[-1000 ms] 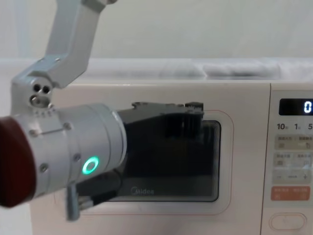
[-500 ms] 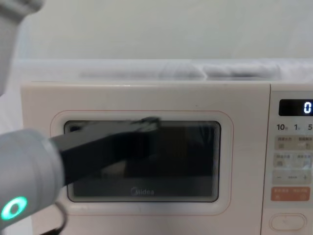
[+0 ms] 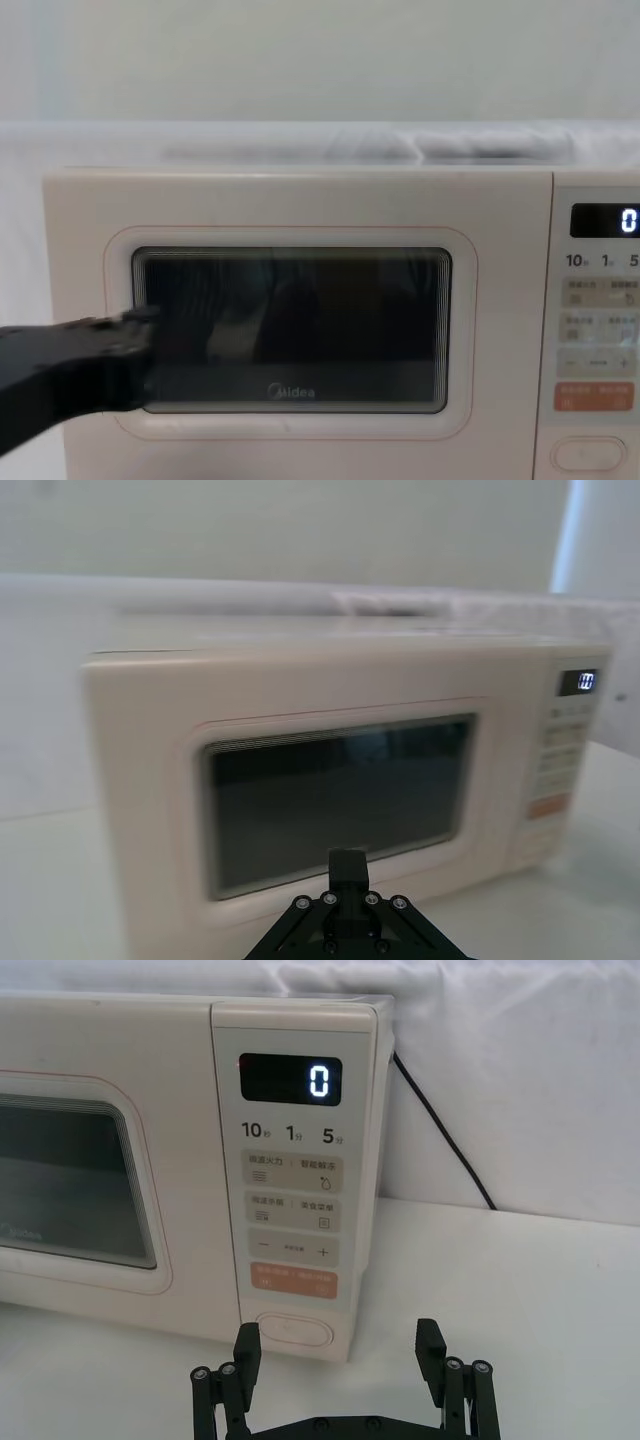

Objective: Press the button to open the microwave door with one hand; close the microwave door with the other hand.

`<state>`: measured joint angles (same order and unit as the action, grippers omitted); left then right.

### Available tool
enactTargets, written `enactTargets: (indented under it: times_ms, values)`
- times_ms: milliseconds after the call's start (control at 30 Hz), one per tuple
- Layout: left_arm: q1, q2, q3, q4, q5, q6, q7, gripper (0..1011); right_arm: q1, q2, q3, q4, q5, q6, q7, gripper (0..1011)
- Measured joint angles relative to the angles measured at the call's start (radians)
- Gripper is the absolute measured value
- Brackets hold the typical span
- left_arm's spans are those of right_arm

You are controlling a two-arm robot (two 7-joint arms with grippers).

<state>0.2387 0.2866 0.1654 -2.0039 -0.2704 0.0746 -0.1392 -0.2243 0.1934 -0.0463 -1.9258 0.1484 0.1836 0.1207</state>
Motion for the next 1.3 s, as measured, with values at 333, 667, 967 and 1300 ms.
enactTargets:
  times_ms: [333, 667, 967, 1300]
  values:
    - [0.054, -0.038, -0.11, 0.058, 0.005, -0.072, 0.039, 0, 0.0, 0.0, 0.0, 0.0, 0.0, 0.0, 0.0, 1002]
    - [0.044, -0.068, -0.187, 0.154, -0.007, -0.105, 0.045, 0, 0.0, 0.0, 0.0, 0.0, 0.0, 0.0, 0.0, 1002]
    - [0.016, -0.081, -0.207, 0.215, 0.006, -0.11, 0.027, 0, 0.0, 0.0, 0.0, 0.0, 0.0, 0.0, 0.0, 1002]
    - [-0.01, -0.101, -0.203, 0.234, 0.02, -0.092, 0.022, 0, 0.0, 0.0, 0.0, 0.0, 0.0, 0.0, 0.0, 1002]
